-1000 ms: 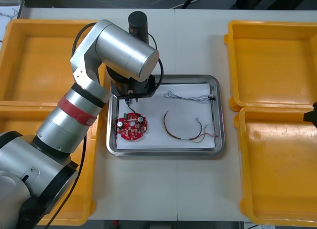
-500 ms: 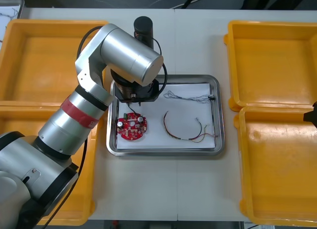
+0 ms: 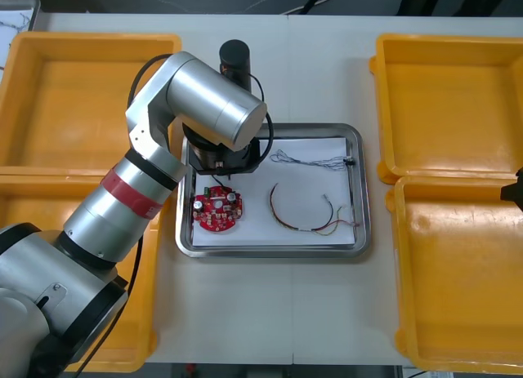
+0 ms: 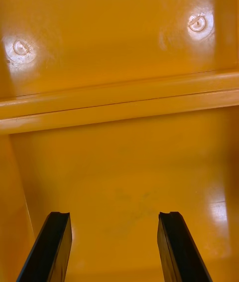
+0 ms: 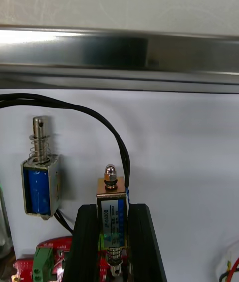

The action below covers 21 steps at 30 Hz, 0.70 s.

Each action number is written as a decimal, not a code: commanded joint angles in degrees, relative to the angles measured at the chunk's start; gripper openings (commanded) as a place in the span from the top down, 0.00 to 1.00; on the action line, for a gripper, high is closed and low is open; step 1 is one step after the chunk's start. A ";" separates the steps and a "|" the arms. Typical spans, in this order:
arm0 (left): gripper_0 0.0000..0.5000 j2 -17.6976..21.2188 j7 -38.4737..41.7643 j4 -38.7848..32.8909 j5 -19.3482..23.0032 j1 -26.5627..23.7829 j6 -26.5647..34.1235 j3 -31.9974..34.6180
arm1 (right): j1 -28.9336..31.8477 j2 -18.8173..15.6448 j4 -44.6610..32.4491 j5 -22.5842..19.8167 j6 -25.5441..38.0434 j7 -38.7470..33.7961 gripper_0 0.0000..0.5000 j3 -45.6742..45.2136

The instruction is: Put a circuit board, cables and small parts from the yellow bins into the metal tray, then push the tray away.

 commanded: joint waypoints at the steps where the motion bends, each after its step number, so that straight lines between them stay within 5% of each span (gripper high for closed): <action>1: 1.00 -1.62 -5.51 0.81 -1.13 0.32 -1.88 -1.23 | 0.83 -2.18 -1.87 -0.37 0.17 -1.25 0.00 -1.30; 15: 1.00 -1.62 -5.60 0.81 -1.30 0.32 -1.79 -1.23 | 0.83 -2.18 -1.87 -0.37 0.17 -1.25 0.00 -1.30; 18: 0.81 -1.62 -5.60 0.81 -1.30 0.32 -1.88 -1.23 | 0.83 -2.18 -1.87 -0.37 0.17 -1.25 0.00 -1.30; 21: 0.74 -1.62 -5.60 0.81 -1.30 0.32 -1.88 -1.23 | 0.83 -2.18 -1.87 -0.37 0.17 -1.25 0.00 -1.30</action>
